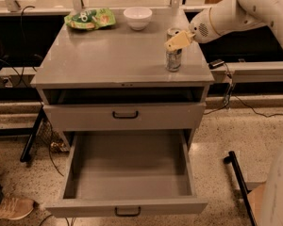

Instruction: Pick redbull can from middle drawer and place on counter

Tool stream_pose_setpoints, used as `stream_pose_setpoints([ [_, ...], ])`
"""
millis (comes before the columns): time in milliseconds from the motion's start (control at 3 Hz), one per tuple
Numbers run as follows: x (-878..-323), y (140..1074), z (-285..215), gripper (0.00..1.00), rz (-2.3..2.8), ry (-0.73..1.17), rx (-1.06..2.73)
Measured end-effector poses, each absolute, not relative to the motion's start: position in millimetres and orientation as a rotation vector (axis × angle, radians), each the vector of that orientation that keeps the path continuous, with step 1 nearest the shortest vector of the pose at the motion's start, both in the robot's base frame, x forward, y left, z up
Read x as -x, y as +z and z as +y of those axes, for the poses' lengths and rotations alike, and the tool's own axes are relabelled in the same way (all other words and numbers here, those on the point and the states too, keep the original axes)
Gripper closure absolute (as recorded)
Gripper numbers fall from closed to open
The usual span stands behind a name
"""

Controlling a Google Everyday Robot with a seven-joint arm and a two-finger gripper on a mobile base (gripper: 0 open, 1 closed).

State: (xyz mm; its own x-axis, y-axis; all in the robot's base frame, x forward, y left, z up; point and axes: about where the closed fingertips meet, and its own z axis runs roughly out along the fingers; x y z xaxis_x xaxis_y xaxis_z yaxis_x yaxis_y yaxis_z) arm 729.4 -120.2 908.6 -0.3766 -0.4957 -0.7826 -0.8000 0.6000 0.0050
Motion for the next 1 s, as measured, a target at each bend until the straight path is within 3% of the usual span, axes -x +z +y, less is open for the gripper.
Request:
stream_pose_setpoints([
  [667,-730.4,903.9,-115.1,0.15,2.054,0.509,1.03],
  [1000,-730.7,901.9,-112.7,0.0,2.054,0.513,1.033],
])
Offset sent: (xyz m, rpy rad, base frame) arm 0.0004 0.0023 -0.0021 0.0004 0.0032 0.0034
